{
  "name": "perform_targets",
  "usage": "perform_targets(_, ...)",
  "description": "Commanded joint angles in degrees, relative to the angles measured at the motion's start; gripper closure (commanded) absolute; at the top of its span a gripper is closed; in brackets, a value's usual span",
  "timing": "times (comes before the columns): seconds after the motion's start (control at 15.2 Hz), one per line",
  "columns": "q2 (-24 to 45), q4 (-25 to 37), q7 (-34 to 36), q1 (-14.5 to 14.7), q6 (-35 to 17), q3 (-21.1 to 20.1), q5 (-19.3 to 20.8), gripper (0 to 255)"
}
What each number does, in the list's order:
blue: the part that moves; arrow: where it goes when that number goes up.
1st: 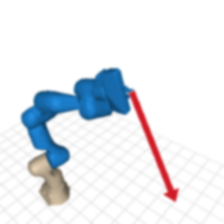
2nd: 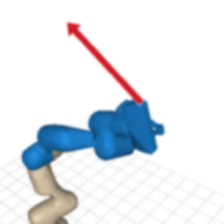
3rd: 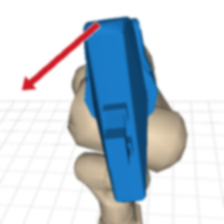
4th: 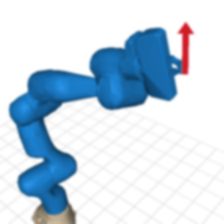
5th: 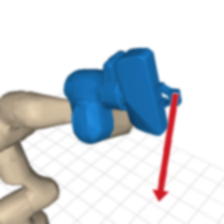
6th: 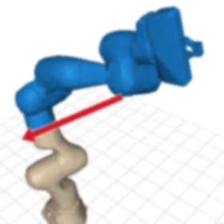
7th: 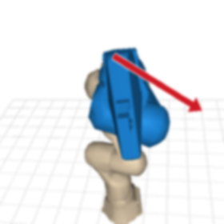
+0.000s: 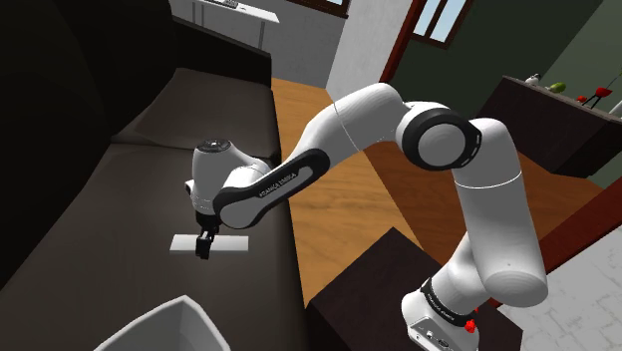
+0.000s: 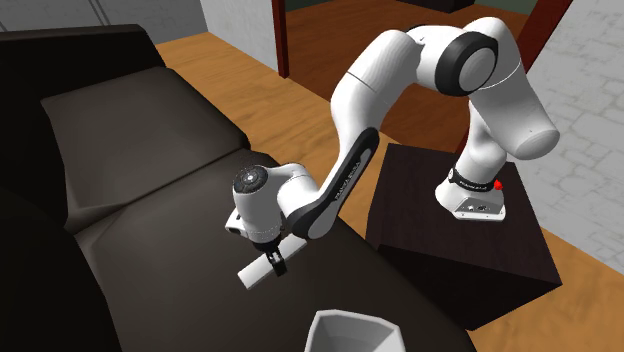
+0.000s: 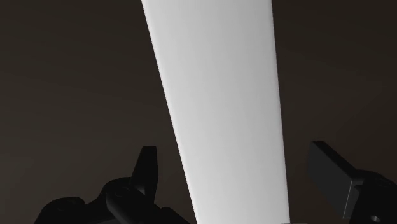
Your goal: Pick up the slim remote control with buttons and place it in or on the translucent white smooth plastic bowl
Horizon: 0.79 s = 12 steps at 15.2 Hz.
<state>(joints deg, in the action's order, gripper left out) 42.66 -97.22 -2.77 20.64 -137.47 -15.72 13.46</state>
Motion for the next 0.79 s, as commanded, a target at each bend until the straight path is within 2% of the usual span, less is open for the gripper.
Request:
perform_targets(0.0,0.19,0.11,0.0,0.03,-0.12,0.04,0.04,0)
perform_targets(0.33,0.19,0.11,0.0,0.03,-0.11,0.04,0.04,0)
perform_targets(0.4,0.19,0.11,0.0,0.03,-0.11,0.04,0.04,255)
perform_targets(0.73,0.16,0.11,0.0,0.02,-0.09,0.04,0.04,255)
